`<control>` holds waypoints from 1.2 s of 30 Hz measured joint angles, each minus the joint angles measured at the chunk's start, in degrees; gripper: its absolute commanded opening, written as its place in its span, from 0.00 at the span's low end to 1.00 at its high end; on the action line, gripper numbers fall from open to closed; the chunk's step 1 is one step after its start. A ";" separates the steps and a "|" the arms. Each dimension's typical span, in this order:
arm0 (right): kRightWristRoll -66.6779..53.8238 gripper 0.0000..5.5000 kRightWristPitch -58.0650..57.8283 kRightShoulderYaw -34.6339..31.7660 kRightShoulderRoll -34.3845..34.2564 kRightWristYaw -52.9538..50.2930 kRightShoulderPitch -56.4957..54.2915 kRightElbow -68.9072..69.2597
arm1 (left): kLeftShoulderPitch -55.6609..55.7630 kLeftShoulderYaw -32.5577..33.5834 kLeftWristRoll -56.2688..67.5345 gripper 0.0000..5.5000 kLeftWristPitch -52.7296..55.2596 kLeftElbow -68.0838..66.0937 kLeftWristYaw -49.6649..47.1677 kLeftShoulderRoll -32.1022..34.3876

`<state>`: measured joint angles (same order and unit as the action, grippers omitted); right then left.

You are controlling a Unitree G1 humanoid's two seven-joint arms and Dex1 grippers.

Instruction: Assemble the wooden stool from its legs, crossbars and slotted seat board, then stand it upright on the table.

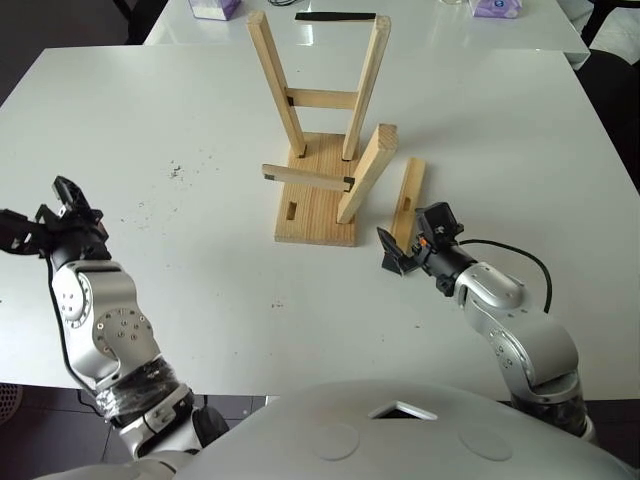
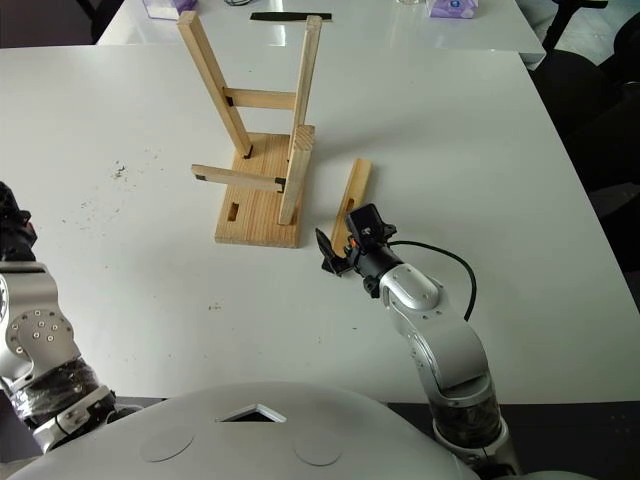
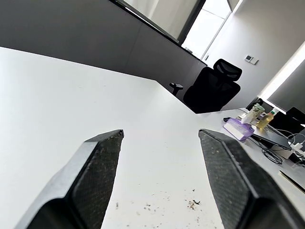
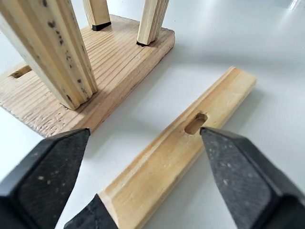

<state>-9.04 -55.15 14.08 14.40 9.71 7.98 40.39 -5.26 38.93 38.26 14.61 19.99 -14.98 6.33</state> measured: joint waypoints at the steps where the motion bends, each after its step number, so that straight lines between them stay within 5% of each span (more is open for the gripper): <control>1: 0.01 0.78 -0.37 0.22 -0.05 0.04 -0.20 -0.12 | -0.92 -0.07 -0.35 0.54 -0.14 0.29 -0.10 -0.51; 21: 7.89 0.78 10.47 2.98 3.72 0.31 -4.91 -13.59 | -0.40 -4.37 -6.98 0.54 -6.74 -1.80 -0.08 -4.14; 36: 4.46 0.78 7.27 -2.90 4.69 6.07 -5.66 -12.71 | -1.90 -4.29 -7.51 0.54 -10.41 -2.01 -0.36 -6.71</control>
<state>-4.58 -47.88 11.18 19.09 15.78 2.32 27.68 -7.16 34.64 30.75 4.20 17.98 -15.34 -0.37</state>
